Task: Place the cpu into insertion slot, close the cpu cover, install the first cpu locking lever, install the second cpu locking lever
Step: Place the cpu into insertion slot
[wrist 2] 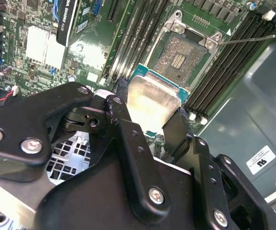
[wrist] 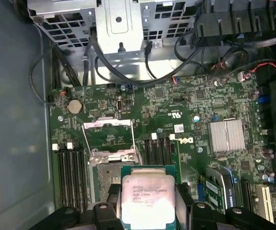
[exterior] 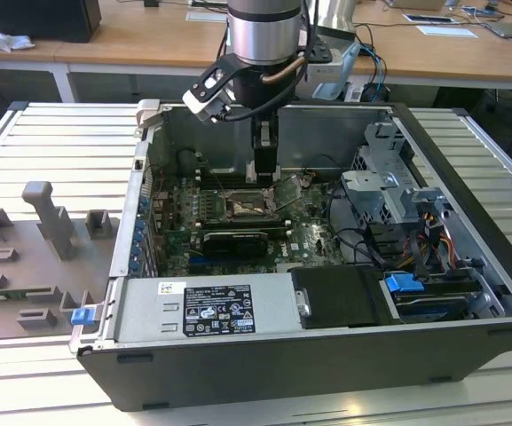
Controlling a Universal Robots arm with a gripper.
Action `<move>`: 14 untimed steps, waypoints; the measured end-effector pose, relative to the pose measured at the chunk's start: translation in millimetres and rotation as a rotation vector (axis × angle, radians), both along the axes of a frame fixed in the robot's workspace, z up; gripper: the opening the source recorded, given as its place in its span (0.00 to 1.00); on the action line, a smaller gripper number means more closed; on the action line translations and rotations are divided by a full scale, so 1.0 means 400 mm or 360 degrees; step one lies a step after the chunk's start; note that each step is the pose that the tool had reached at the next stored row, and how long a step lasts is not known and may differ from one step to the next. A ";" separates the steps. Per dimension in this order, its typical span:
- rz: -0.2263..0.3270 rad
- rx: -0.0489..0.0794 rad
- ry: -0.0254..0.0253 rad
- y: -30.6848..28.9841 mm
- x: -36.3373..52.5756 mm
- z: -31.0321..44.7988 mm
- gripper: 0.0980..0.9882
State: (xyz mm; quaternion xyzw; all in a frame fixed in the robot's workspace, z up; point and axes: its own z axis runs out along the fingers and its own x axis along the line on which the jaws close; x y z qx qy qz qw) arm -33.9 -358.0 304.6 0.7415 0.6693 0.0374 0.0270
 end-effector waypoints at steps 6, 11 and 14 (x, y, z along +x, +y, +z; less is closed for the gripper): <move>-0.0002 0.0000 0.00001 0.001 0.000 -0.007 0.49; -0.0103 -0.0001 -0.00002 0.001 0.000 -0.009 0.49; -0.0165 0.0000 -0.00002 0.002 0.000 -0.017 0.49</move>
